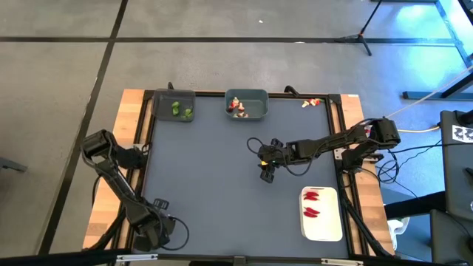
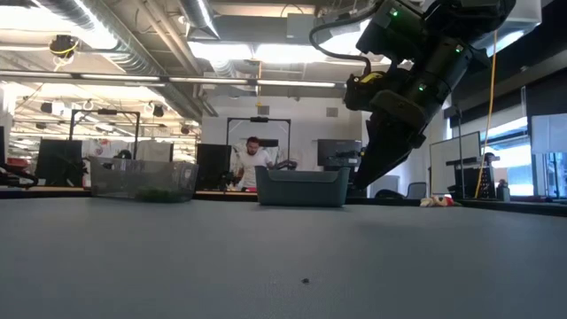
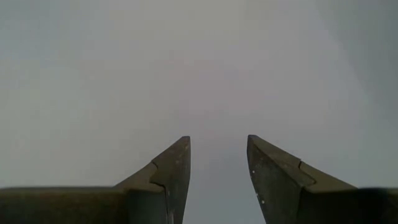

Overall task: Sort produce into baskets
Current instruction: Put the orange chili pepper into the white bin

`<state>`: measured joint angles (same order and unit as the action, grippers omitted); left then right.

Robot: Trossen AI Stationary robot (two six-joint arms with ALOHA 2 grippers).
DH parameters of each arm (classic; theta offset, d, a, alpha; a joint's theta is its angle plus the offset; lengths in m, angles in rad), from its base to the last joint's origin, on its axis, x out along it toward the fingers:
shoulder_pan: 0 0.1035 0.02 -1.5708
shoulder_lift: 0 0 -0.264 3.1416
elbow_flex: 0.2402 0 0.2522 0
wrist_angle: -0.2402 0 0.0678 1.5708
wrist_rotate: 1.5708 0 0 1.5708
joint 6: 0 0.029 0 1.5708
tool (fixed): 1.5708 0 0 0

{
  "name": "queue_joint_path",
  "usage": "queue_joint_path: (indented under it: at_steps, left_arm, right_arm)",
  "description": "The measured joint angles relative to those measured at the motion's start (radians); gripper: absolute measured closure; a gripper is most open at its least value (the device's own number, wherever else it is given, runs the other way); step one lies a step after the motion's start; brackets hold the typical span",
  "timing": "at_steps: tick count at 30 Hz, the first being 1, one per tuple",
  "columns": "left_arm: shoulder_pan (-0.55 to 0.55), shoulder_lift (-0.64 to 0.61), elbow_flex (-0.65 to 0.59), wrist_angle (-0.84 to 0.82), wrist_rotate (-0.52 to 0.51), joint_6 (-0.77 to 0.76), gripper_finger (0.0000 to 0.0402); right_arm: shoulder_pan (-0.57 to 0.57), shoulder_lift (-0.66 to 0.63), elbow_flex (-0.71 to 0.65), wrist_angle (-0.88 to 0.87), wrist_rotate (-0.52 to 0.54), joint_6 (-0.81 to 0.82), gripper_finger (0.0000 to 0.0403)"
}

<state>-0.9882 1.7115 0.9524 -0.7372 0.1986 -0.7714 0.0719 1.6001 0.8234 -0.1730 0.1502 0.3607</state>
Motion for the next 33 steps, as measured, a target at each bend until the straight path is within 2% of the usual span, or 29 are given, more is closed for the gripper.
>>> queue_joint_path:
  at_steps: [5, 7, 16, 27, 33]
  left_arm:
    - [0.010, 0.000, 0.000, 0.009, -0.016, 0.037, 0.0382]
    - [0.025, 0.000, 0.000, 0.010, -0.021, 0.050, 0.0393]
    - [0.168, -0.073, 0.000, -0.079, -0.030, 0.196, 0.0378]
    - [0.447, -0.298, 0.000, -0.082, -0.248, 0.330, 0.0375]
    - [0.605, -0.414, 0.000, -0.001, -0.270, 0.429, 0.0372]
  right_arm:
    - [0.000, 0.000, 0.000, 0.000, 0.000, 0.000, 0.0244]
    - [0.000, 0.000, 0.000, 0.000, 0.000, 0.000, 0.0244]
    - [0.000, 0.000, 0.000, 0.000, -0.008, 0.000, 0.0244]
    - [0.000, 0.000, 0.000, 0.063, -0.004, -0.026, 0.0244]
    - [0.000, 0.000, 0.000, 0.127, -0.042, -0.058, 0.0244]
